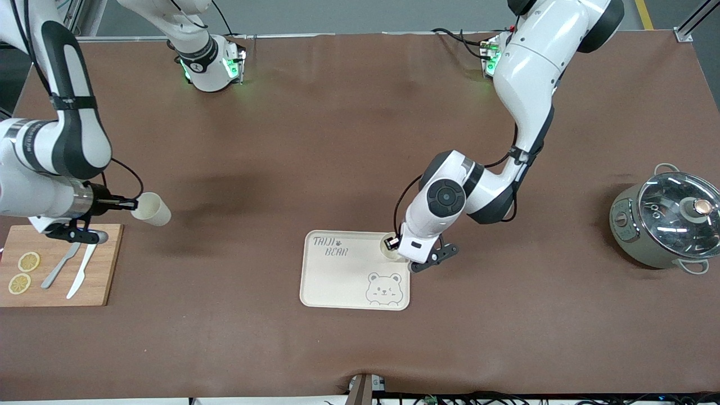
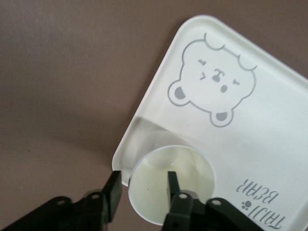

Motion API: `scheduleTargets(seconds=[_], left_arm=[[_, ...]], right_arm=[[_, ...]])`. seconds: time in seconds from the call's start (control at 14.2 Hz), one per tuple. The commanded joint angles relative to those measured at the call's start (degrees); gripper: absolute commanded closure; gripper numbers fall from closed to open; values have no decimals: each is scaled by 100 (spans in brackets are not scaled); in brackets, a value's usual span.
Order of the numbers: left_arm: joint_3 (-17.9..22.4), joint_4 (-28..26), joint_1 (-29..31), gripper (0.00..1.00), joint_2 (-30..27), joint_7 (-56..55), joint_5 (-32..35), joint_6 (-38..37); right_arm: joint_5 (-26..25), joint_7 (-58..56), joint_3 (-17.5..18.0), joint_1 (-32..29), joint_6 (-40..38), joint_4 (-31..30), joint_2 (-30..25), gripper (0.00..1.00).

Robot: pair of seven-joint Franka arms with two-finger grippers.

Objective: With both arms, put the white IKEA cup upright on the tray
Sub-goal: 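Set the cup on the tray with the left gripper while the right gripper grasps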

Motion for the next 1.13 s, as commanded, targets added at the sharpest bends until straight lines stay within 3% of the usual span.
scheduleTargets(seconds=[0.0,0.28,0.63,1.06], left_arm=[[79,2,87,0,-504,-59,327,-491],[27,2,693,0,-1067,528,266,-1063],[18,-7,1133,0,-1445,1363,230,-1547],[35,-16,1818,0,-1797,2541,274,-1749]], right_arm=[[209,1135,1,591,-83,24,8,100],[807,2630,-8,1417,31,164,52,100],[1694,3633,-8,1875,724,384,455,100],[1722,5987,-8,2868,1190,1490,1386,100]])
